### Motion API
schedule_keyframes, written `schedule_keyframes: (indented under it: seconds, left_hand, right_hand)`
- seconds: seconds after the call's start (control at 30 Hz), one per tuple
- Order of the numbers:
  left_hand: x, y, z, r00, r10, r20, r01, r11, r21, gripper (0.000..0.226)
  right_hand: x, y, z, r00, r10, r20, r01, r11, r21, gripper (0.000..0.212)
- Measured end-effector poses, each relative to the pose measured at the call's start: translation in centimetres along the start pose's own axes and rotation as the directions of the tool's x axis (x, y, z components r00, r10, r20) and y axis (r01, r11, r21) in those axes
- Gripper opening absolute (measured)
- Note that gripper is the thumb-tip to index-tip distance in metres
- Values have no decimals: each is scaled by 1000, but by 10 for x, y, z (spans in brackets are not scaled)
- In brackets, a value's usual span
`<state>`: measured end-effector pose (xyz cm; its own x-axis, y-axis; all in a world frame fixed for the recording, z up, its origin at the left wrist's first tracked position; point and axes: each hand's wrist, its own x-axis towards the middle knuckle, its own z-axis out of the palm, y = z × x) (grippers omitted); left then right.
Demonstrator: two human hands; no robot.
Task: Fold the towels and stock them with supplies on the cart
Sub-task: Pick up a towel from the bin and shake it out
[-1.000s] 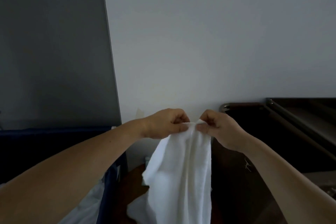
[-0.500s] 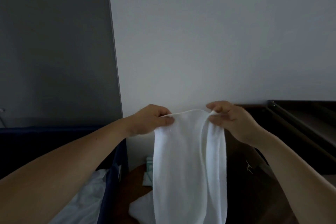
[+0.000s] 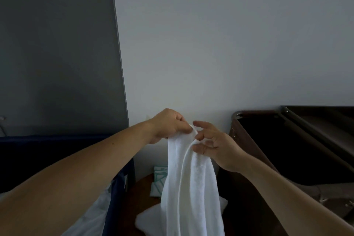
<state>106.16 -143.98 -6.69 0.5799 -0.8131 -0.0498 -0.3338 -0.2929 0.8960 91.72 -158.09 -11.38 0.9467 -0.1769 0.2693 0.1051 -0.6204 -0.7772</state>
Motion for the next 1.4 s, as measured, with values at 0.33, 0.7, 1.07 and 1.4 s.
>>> schedule_keyframes:
  seconds: [0.33, 0.7, 1.07, 1.4]
  left_hand:
    - [-3, -20, 1, 993, 33, 112, 32, 843, -536, 10]
    - [19, -20, -24, 932, 15, -362, -135, 941, -309, 14]
    - [-15, -7, 7, 985, 160, 61, -112, 872, -477, 22]
    - [-26, -9, 1, 965, 254, 65, -236, 950, -203, 22]
  right_hand:
    - [13, 6, -16, 944, 47, -328, -54, 999, -10, 22]
    - [0, -58, -51, 998, -35, 47, 24, 977, 211, 14]
    - [32, -54, -36, 978, 88, -188, -108, 989, -98, 22]
    - [36, -35, -29, 967, 145, -211, -150, 989, -10, 38]
